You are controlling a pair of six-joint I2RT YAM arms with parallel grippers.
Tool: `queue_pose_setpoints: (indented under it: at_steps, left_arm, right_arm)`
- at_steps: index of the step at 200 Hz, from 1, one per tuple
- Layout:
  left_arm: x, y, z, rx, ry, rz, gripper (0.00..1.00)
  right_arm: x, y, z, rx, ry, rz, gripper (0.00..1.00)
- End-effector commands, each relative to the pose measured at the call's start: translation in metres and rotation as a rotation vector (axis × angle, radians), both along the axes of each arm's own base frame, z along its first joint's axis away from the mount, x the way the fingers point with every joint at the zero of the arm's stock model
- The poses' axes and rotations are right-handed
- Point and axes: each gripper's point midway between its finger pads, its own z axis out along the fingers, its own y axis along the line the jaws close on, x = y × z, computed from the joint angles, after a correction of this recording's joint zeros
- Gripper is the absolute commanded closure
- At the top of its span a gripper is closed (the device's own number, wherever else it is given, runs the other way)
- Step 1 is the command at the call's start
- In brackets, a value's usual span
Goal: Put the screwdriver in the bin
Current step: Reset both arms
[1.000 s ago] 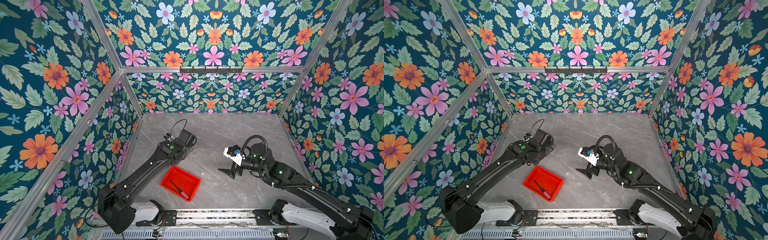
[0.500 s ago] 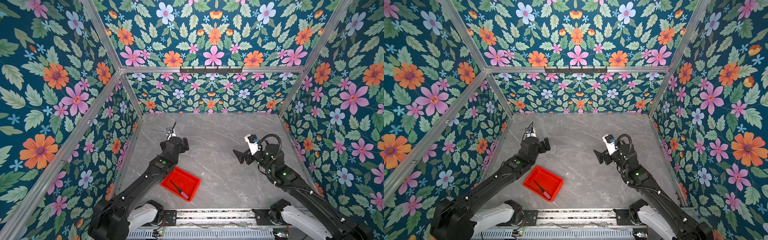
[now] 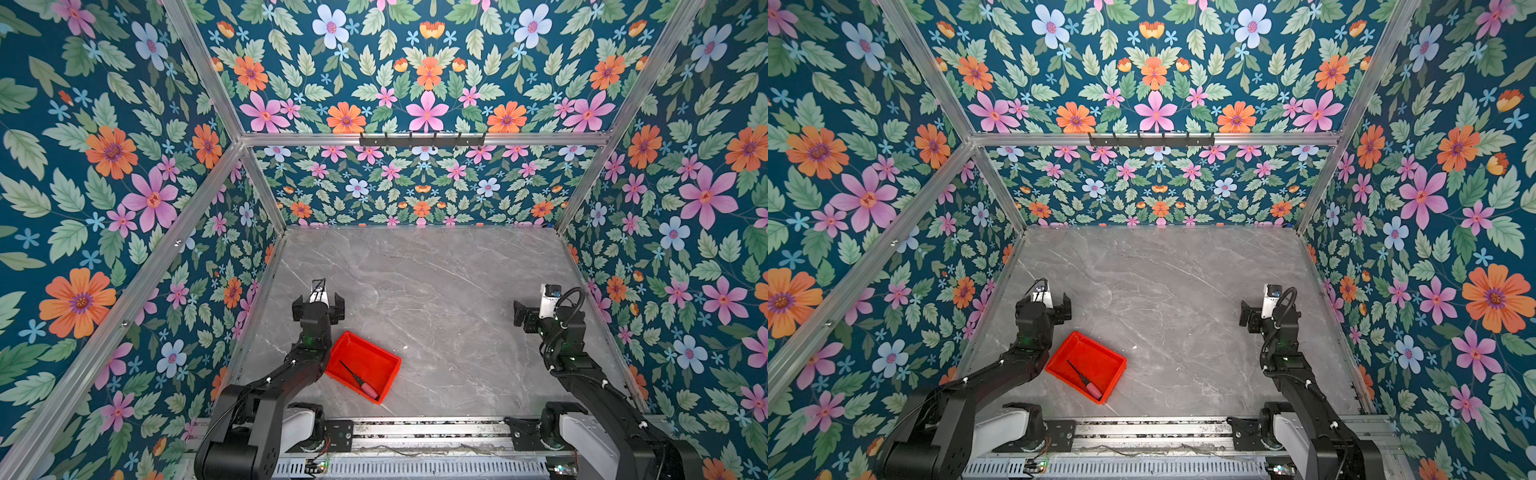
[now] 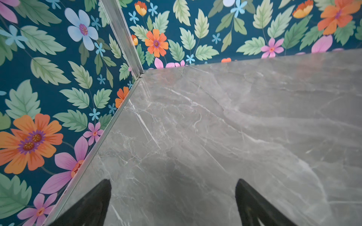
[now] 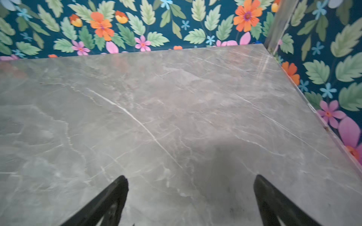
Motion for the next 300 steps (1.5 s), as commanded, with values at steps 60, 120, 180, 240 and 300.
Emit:
queue_pose_setpoints:
  at_steps: [60, 120, 180, 240, 300]
  left_arm:
    - [0.020, 0.023, 0.006, -0.102, -0.119, -0.031, 0.00]
    - [0.022, 0.020, 0.018, -0.206, -0.210, -0.047, 0.00]
    - [0.042, 0.013, -0.015, -0.202, -0.133, -0.085, 0.00]
    - [0.043, 0.011, -0.013, -0.189, -0.140, -0.084, 0.00]
    - [0.044, 0.010, -0.014, -0.185, -0.134, -0.084, 0.00]
  right_arm:
    - [0.037, -0.006, -0.001, 0.049, -0.093, -0.011, 0.01]
    - [0.057, -0.002, -0.027, 0.066, -0.051, 0.020, 0.01]
    - [0.056, -0.003, -0.029, 0.062, -0.037, 0.015, 0.01]
    - [0.056, -0.003, -0.029, 0.062, -0.034, 0.013, 0.01]
    - [0.056, -0.003, -0.029, 0.062, -0.035, 0.013, 0.01]
